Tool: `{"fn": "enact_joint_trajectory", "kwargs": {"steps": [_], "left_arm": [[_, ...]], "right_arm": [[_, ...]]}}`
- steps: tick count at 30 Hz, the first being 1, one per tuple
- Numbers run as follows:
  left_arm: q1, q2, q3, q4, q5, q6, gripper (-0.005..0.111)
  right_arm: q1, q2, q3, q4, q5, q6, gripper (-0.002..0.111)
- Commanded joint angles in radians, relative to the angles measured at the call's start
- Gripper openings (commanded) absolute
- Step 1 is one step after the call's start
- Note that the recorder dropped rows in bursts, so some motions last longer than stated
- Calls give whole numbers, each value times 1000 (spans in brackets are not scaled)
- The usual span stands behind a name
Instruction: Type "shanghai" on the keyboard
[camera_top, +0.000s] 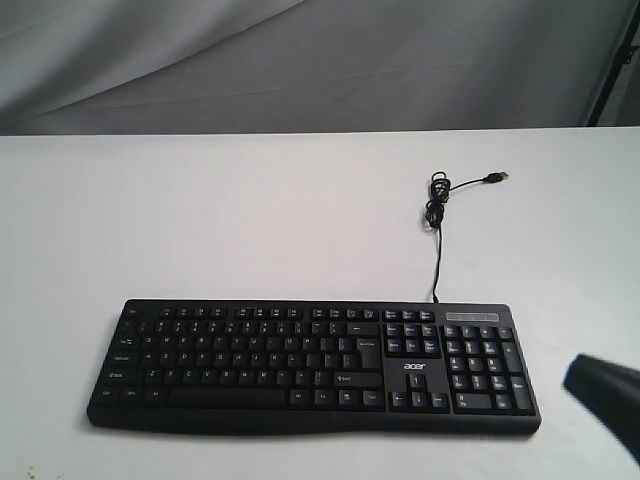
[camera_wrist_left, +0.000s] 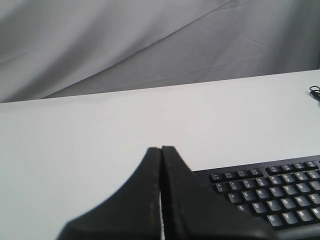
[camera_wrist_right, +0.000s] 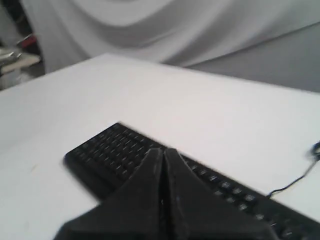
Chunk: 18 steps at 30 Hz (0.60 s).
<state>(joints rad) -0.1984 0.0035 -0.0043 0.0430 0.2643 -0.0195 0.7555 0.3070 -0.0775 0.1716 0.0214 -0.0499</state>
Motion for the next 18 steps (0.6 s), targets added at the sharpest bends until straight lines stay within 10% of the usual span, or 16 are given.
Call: {"fn": "enact_joint_trajectory", "kwargs": {"steps": [1, 9, 18], "left_arm": [[-4, -3, 4, 1, -5, -3, 0], [-4, -3, 4, 1, -5, -3, 0], [-4, -3, 4, 1, -5, -3, 0]], "right_arm": [[-213, -190, 35, -12, 8, -58, 0], [-459, -307, 39, -88, 128, -61, 0], [-489, -307, 78, -144, 168, -42, 0]]}}
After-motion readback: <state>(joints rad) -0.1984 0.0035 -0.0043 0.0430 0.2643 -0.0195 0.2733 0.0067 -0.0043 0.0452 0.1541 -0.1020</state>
